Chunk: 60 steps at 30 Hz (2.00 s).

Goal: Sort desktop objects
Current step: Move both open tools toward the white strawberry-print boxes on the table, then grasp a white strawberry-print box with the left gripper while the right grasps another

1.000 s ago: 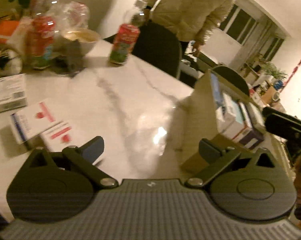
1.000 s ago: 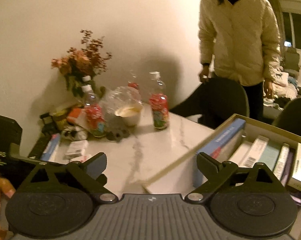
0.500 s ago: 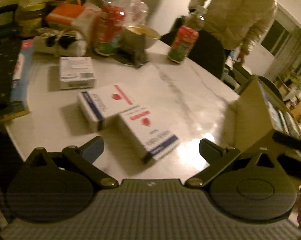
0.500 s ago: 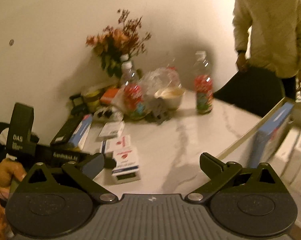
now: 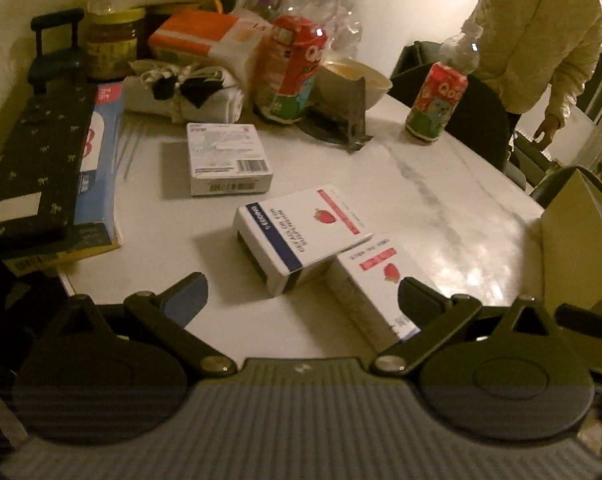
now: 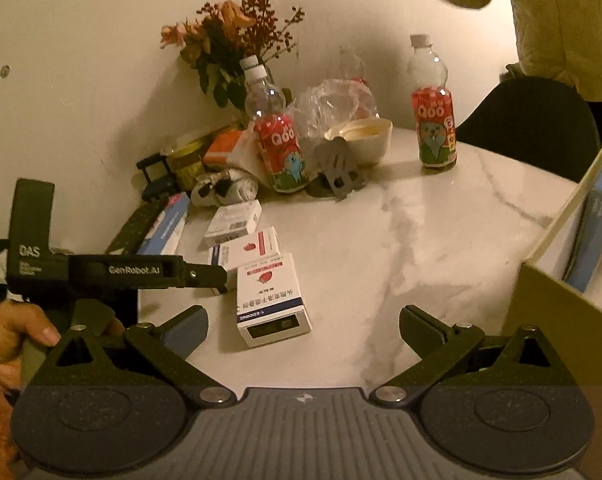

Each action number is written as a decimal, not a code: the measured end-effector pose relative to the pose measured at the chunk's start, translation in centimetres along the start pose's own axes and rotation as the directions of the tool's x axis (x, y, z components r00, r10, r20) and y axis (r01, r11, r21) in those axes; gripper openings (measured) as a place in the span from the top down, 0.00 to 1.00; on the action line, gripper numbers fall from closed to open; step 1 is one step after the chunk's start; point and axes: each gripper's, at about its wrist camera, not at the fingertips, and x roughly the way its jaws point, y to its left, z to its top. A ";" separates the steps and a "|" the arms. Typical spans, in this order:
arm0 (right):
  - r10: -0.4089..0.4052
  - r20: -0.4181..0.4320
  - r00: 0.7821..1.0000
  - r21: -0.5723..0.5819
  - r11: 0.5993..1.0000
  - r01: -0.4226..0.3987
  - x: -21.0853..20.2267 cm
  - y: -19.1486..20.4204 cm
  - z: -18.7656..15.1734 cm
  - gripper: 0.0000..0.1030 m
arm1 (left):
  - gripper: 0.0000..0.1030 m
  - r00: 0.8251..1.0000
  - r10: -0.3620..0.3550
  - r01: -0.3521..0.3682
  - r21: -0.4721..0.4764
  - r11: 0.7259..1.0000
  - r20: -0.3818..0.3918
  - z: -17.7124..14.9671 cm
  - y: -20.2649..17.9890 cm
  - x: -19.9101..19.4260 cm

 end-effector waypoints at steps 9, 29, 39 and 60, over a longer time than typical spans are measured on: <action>0.013 -0.061 0.998 -0.078 0.997 -0.018 5.4 2.8 -0.2 0.01 | 0.00 0.999 -0.046 0.045 0.066 0.997 0.005 0.8 0.9 0.4; -0.140 -0.082 0.987 -0.059 0.989 0.135 7.4 1.6 -0.6 0.35 | 0.00 0.984 -0.173 0.145 0.406 0.902 0.033 2.8 -0.6 4.4; -0.197 -0.112 0.974 -0.010 0.980 0.197 4.4 -0.6 -1.7 0.35 | 0.00 0.987 -0.162 0.132 0.538 0.833 0.009 2.9 -1.6 5.2; -0.217 -0.121 0.969 0.031 0.975 0.222 2.0 -1.4 -3.0 0.29 | 0.02 0.990 -0.127 0.140 0.566 0.812 -0.062 0.5 -3.3 3.4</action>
